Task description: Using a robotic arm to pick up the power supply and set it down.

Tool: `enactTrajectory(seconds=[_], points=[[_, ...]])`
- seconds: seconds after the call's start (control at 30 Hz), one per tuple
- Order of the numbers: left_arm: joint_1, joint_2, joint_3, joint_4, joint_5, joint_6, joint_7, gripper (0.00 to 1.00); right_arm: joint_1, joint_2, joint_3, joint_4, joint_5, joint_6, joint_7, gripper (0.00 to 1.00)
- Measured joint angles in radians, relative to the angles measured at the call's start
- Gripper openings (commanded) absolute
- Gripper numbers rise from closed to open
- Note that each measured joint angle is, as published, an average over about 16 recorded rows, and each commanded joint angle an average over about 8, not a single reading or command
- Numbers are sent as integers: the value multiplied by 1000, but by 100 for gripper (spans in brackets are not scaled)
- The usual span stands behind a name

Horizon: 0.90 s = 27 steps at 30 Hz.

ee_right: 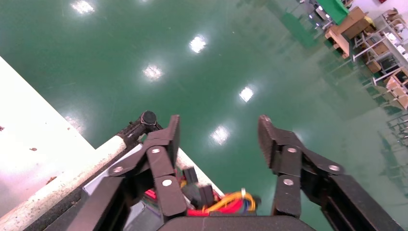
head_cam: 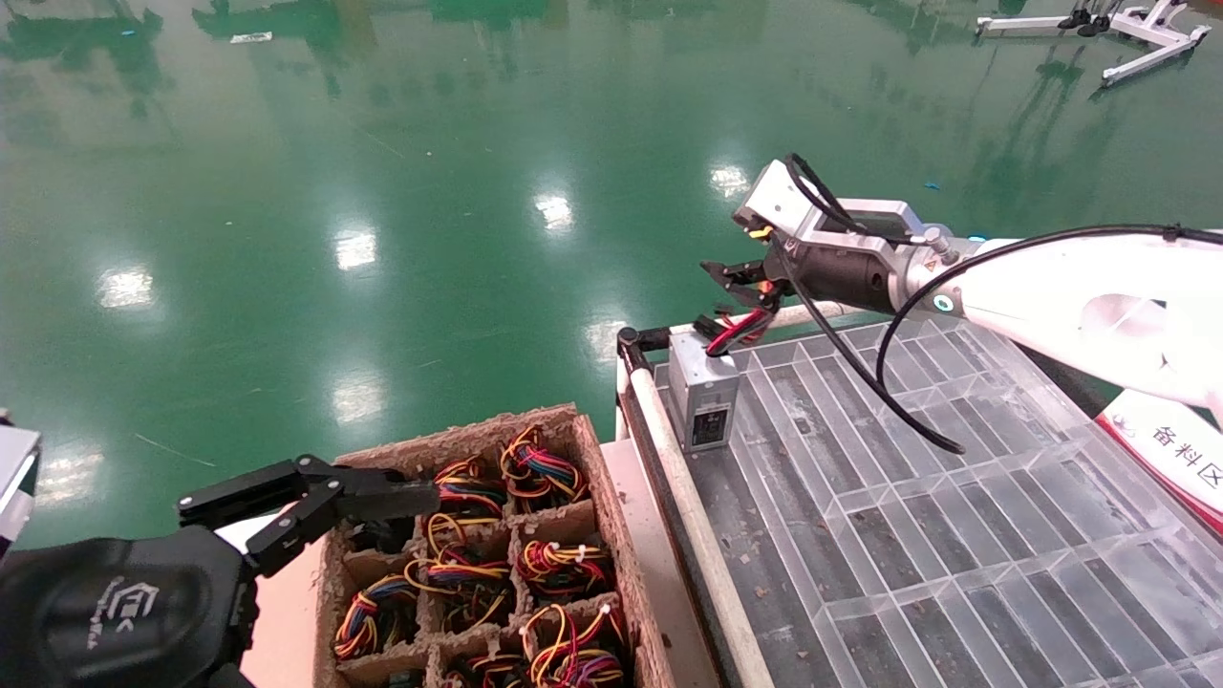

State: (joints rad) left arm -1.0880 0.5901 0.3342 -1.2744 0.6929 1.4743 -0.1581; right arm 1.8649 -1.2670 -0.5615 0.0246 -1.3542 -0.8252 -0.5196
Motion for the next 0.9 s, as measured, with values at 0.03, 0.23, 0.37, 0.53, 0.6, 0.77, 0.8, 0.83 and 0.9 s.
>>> enactTrajectory(seconds=[0.03,0.23,0.37,0.53,0.6,0.77,0.8,0.83,0.9], points=[[0,0,0,0,0,0,0,100,-5,4,2,7,4,-4,4,100],[0,0,0,0,0,0,0,100,-51,42,18,81,40,-44,46,100],[0,0,0,0,0,0,0,100,-98,82,35,157,77,-84,88,100],[0,0,0,0,0,0,0,100,-165,137,59,264,130,-141,148,100],[0,0,0,0,0,0,0,100,-192,160,68,306,151,-163,172,100],[0,0,1,0,0,0,0,100,-259,215,92,413,204,-220,232,100],[0,0,1,0,0,0,0,100,-272,226,97,434,215,-231,244,100],[0,0,1,1,0,0,0,100,-285,237,102,455,225,-243,255,100],[0,0,1,1,0,0,0,100,-312,259,111,497,246,-265,279,100]])
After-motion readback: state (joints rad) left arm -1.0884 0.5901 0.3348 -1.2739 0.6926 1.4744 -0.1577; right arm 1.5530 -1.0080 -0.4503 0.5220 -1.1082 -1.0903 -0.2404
